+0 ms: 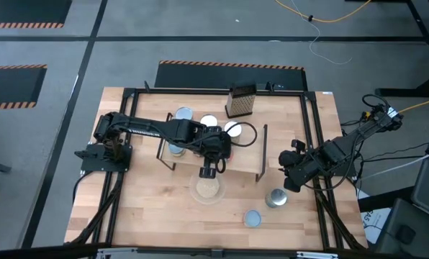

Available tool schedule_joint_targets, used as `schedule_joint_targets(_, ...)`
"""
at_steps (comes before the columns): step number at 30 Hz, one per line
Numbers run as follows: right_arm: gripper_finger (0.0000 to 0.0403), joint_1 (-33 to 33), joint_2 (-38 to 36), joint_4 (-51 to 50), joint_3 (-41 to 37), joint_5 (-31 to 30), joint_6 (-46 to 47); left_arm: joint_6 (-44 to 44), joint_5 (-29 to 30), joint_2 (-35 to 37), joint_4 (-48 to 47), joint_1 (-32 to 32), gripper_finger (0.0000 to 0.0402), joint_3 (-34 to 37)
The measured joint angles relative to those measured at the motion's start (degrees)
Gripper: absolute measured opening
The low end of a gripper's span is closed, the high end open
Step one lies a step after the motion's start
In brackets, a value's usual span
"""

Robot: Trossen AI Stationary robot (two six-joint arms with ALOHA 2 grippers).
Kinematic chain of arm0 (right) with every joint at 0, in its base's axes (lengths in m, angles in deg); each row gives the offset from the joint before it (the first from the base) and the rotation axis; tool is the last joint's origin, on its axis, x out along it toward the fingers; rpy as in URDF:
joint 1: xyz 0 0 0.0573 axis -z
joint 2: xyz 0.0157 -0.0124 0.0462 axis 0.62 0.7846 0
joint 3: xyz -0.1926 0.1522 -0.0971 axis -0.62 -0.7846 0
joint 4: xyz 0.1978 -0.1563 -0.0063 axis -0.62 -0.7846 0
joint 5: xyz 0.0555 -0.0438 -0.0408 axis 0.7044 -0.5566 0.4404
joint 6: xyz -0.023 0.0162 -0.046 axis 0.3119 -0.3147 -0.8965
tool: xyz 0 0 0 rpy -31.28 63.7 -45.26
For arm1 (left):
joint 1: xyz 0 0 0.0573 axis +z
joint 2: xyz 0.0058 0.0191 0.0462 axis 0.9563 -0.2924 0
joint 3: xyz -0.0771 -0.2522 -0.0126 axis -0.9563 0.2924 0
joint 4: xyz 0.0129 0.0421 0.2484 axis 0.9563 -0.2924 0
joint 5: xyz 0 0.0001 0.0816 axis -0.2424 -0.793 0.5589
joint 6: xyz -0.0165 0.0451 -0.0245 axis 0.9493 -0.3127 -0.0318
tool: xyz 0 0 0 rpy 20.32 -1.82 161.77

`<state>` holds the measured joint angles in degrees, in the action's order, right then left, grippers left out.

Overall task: Pick and place cans onto a shelf
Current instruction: Put the small canned oranges on the shelf, then put the canned cherries on the shelf

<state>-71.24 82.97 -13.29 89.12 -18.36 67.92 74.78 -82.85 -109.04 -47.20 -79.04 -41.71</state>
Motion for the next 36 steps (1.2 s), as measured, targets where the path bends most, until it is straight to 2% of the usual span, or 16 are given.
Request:
schedule_joint_targets(28, 0.0126, 0.0, 0.0, 0.0, 0.0, 0.0, 0.0, -0.1, 0.0, 0.0, 0.7, 0.0, 0.0064, 0.0)
schedule_joint_targets(36, 0.0126, 0.0, 0.0, 0.0, 0.0, 0.0, 0.0, -0.1, -0.1, 0.0, 1.1, 0.0, 0.0092, 0.0)
